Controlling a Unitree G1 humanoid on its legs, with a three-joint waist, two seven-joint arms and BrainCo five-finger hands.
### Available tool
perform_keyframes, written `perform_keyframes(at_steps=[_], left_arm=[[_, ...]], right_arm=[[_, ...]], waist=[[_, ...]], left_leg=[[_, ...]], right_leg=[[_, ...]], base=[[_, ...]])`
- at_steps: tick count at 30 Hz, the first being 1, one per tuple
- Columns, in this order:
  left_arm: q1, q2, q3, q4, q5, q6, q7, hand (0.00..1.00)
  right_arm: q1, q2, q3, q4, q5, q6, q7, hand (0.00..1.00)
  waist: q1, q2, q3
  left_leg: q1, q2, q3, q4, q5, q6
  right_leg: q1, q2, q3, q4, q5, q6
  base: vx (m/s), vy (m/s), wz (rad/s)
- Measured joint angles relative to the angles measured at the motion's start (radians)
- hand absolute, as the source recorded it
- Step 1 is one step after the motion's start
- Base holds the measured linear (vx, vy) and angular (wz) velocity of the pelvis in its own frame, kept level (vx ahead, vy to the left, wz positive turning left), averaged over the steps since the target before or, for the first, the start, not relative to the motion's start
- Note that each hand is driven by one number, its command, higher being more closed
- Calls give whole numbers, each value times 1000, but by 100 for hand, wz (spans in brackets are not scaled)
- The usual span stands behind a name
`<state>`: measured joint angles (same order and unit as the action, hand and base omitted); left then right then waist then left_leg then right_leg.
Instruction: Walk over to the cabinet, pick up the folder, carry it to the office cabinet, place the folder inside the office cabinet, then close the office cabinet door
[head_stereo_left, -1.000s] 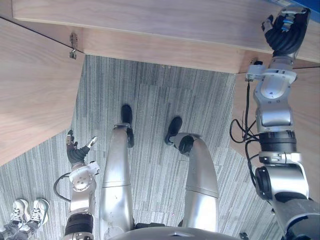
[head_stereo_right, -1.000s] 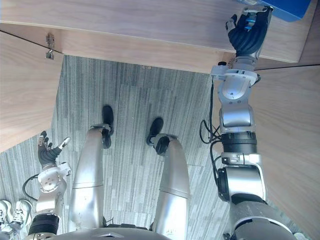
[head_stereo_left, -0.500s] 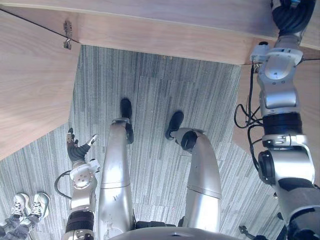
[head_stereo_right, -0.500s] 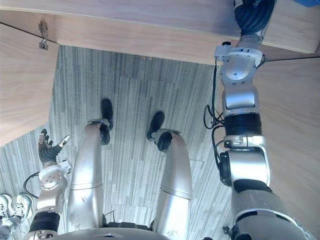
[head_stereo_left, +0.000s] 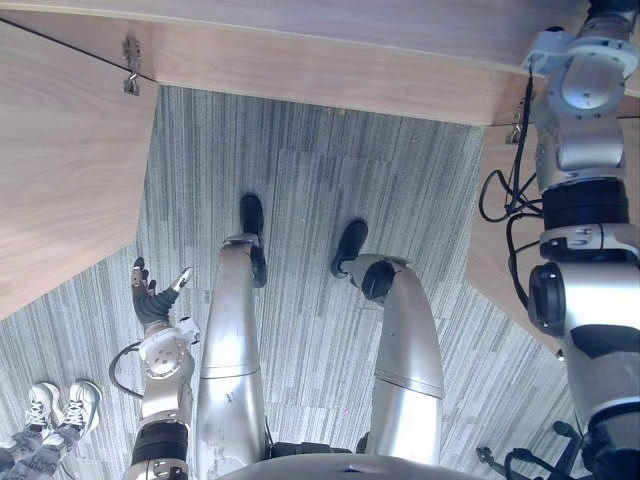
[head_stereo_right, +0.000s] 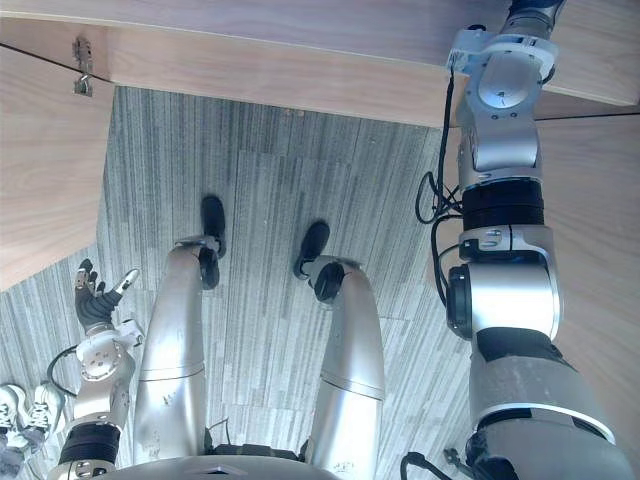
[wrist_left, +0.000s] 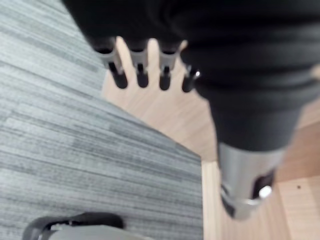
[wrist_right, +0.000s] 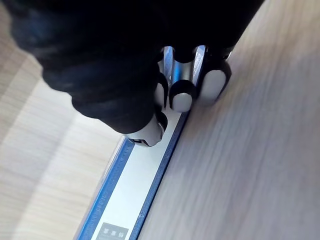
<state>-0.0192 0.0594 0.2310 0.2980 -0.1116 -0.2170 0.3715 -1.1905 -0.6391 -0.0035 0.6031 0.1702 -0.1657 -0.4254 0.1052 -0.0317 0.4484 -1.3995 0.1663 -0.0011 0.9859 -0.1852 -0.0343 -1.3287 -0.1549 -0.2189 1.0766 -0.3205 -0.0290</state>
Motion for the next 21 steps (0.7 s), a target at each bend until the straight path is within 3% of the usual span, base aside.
perform_keyframes(at_steps=[13,19,21], left_arm=[[-16,-3,4,48,-5,0,1,0],[-33,-3,8,49,-5,15,-5,0],[-37,-3,9,51,-4,27,-8,0]], right_arm=[[12,31,-53,-9,109,13,-4,100],[251,75,-60,-314,95,16,-2,100],[395,99,-60,-491,18,12,0,100]], waist=[[-1,0,-2],[-4,-1,-3],[-8,-2,-4]], left_leg=[[15,2,-4,-9,25,-5],[30,21,-11,41,5,0],[57,24,-7,49,-6,4]], right_leg=[[6,0,-5,10,11,-18],[36,17,-6,27,6,-11],[62,19,-1,30,5,-11]], base=[[-8,9,1],[-25,39,-10],[-19,40,-7]])
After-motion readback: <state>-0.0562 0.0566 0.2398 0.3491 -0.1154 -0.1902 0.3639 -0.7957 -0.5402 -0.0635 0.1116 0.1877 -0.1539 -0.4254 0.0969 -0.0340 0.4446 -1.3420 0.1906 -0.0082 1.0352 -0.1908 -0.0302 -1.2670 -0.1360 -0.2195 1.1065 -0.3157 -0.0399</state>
